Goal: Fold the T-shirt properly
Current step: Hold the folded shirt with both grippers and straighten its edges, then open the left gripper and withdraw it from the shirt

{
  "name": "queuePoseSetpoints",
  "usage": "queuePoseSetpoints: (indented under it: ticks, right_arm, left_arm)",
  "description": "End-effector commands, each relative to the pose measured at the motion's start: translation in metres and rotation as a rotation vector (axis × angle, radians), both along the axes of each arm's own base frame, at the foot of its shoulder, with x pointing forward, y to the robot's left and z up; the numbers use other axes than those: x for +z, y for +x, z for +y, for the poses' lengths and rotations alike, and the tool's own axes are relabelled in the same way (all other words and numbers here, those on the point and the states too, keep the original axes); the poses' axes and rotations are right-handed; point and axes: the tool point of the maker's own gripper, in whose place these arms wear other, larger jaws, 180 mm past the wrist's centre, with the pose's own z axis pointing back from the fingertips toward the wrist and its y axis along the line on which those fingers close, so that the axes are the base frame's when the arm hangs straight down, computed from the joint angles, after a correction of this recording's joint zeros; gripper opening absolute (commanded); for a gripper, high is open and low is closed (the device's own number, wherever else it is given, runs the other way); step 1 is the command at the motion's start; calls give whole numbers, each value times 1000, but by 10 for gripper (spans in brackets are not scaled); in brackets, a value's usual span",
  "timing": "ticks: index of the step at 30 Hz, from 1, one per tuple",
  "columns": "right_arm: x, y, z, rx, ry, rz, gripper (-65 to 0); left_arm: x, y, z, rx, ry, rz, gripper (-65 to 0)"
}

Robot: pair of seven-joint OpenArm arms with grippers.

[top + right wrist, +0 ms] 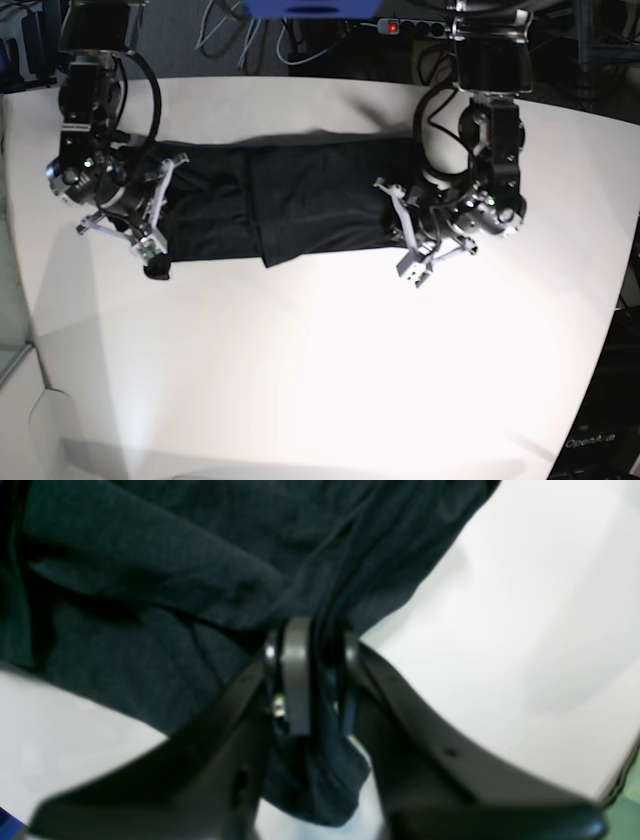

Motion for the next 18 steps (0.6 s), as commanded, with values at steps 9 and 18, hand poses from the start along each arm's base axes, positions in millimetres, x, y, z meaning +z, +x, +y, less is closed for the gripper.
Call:
queuePoseSetpoints:
  ticks: [9, 18]
  right_arm:
    - [19, 15, -9, 5, -20, -66, -644]
    - [54, 21, -17, 8, -72, -163, -644]
  left_arm:
    - [11, 10, 0, 4, -10, -39, -650]
    - [16, 14, 0, 3, -10, -55, -650]
